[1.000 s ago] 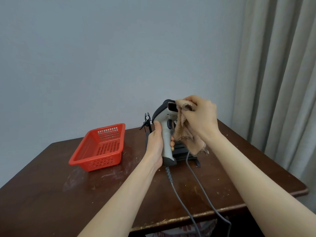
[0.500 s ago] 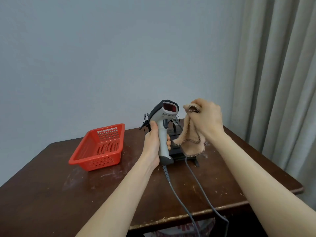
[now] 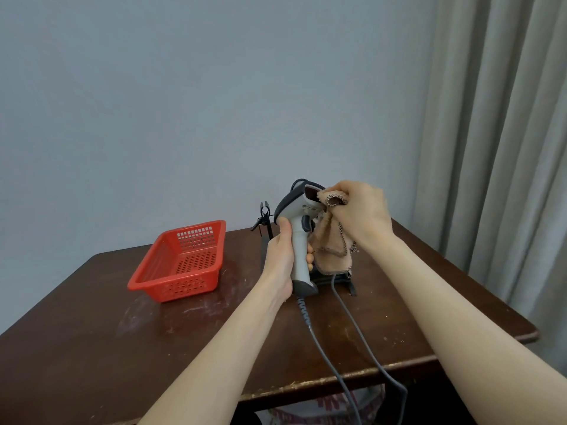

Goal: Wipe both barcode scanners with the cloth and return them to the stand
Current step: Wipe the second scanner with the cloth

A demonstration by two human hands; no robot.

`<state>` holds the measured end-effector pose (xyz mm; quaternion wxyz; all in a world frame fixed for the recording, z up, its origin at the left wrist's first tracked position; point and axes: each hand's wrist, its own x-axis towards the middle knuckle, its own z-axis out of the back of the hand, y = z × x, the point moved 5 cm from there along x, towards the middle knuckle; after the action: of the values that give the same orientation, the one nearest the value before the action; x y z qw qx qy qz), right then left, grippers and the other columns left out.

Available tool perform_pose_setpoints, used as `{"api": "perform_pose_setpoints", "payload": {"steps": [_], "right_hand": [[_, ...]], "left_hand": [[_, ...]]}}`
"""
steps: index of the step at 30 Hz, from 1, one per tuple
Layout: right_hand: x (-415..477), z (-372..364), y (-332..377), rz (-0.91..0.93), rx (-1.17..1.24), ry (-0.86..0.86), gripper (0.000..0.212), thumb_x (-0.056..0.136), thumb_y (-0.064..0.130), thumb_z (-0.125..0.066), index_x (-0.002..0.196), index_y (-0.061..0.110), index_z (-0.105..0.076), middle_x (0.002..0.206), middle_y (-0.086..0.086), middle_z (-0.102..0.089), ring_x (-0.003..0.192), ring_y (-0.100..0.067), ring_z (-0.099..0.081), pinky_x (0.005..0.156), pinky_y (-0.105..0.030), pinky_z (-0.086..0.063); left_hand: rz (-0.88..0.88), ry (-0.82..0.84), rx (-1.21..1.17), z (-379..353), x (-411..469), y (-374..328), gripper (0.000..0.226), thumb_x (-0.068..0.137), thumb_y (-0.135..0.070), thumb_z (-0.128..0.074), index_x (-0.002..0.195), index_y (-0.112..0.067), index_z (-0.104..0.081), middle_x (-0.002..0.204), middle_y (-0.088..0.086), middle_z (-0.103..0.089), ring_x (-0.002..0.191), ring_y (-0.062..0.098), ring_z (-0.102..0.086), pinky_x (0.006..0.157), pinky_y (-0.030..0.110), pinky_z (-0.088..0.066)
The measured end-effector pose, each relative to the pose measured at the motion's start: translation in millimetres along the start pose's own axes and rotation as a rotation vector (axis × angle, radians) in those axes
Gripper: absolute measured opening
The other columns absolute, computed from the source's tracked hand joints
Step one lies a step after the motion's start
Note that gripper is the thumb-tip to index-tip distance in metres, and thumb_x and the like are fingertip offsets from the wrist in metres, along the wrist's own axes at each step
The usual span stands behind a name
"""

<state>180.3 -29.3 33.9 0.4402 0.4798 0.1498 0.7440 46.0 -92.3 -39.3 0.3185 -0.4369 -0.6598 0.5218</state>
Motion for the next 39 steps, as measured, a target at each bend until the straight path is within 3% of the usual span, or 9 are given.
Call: {"api": "perform_pose_setpoints", "payload": {"steps": [4, 7, 12, 15, 18, 23, 29, 33, 39], "right_hand": [[-3, 7, 6, 0.006, 0.11, -0.05, 0.01, 0.084, 0.018, -0.062, 0.086, 0.026, -0.066, 0.081, 0.007, -0.067, 0.081, -0.015, -0.059, 0.065, -0.027, -0.042], [-7, -1, 18, 0.073, 0.222, 0.019, 0.014, 0.085, 0.017, -0.064, 0.089, 0.027, -0.072, 0.081, 0.01, -0.07, 0.083, -0.009, -0.063, 0.07, -0.025, -0.048], [-4, -8, 3, 0.022, 0.094, 0.03, 0.015, 0.084, 0.02, -0.063, 0.09, 0.03, -0.072, 0.085, 0.005, -0.072, 0.085, -0.018, -0.064, 0.073, -0.034, -0.052], [-6, 0, -8, -0.053, 0.014, -0.019, 0.007, 0.084, 0.024, -0.062, 0.088, 0.026, -0.067, 0.08, 0.004, -0.067, 0.081, -0.021, -0.061, 0.064, -0.03, -0.045], [-7, 9, -9, -0.085, 0.111, -0.071, 0.002, 0.084, 0.02, -0.06, 0.083, 0.021, -0.062, 0.07, 0.009, -0.059, 0.076, -0.018, -0.056, 0.063, -0.027, -0.037], [-10, -7, 15, 0.052, 0.338, 0.051, 0.011, 0.083, 0.017, -0.066, 0.088, 0.024, -0.073, 0.082, 0.007, -0.07, 0.084, -0.011, -0.064, 0.073, -0.028, -0.05], [-2, -6, -5, 0.006, 0.091, 0.012, 0.013, 0.084, 0.024, -0.063, 0.091, 0.029, -0.072, 0.082, 0.004, -0.071, 0.082, -0.019, -0.065, 0.07, -0.036, -0.053], [-3, 7, -9, -0.03, -0.089, -0.004, 0.014, 0.086, 0.023, -0.059, 0.095, 0.022, -0.07, 0.084, -0.004, -0.069, 0.081, -0.026, -0.06, 0.062, -0.029, -0.038], [-4, 30, -18, -0.116, 0.025, -0.048, 0.021, 0.086, 0.021, -0.053, 0.077, 0.004, -0.062, 0.066, -0.009, -0.056, 0.068, -0.024, -0.047, 0.054, -0.032, -0.031]], "left_hand": [[0.014, -0.013, -0.027, 0, -1, -1, 0.057, 0.094, -0.058, -0.036, 0.084, -0.006, -0.057, 0.053, 0.005, -0.052, 0.042, 0.015, -0.046, 0.041, 0.022, -0.041], [-0.004, -0.025, 0.015, 0, -2, -2, 0.058, 0.093, -0.059, -0.035, 0.08, -0.008, -0.059, 0.052, 0.005, -0.053, 0.043, 0.017, -0.048, 0.043, 0.025, -0.043], [0.042, -0.036, -0.029, 2, -3, 3, 0.06, 0.092, -0.06, -0.037, 0.073, -0.007, -0.057, 0.051, 0.005, -0.052, 0.042, 0.017, -0.046, 0.04, 0.023, -0.042], [0.038, -0.026, -0.039, 4, -1, 5, 0.06, 0.093, -0.059, -0.036, 0.073, -0.006, -0.056, 0.051, 0.004, -0.052, 0.04, 0.015, -0.046, 0.039, 0.022, -0.041], [0.02, -0.023, -0.041, 5, 1, 3, 0.058, 0.093, -0.059, -0.036, 0.078, -0.007, -0.057, 0.052, 0.004, -0.052, 0.043, 0.015, -0.046, 0.04, 0.022, -0.041], [0.013, -0.026, 0.032, 0, 1, 8, 0.058, 0.094, -0.058, -0.035, 0.077, -0.008, -0.06, 0.051, 0.005, -0.055, 0.043, 0.017, -0.048, 0.042, 0.025, -0.043], [0.044, -0.002, -0.007, 0, 4, 11, 0.061, 0.092, -0.06, -0.038, 0.08, -0.005, -0.059, 0.052, 0.006, -0.053, 0.042, 0.017, -0.047, 0.041, 0.024, -0.042], [0.037, -0.009, -0.014, 1, 4, 10, 0.059, 0.092, -0.06, -0.038, 0.082, -0.005, -0.056, 0.053, 0.005, -0.053, 0.042, 0.015, -0.047, 0.041, 0.023, -0.042], [-0.008, -0.073, -0.014, 7, 9, -5, 0.057, 0.093, -0.057, -0.039, 0.083, -0.005, -0.059, 0.056, 0.004, -0.056, 0.044, 0.014, -0.05, 0.043, 0.024, -0.044]]}}
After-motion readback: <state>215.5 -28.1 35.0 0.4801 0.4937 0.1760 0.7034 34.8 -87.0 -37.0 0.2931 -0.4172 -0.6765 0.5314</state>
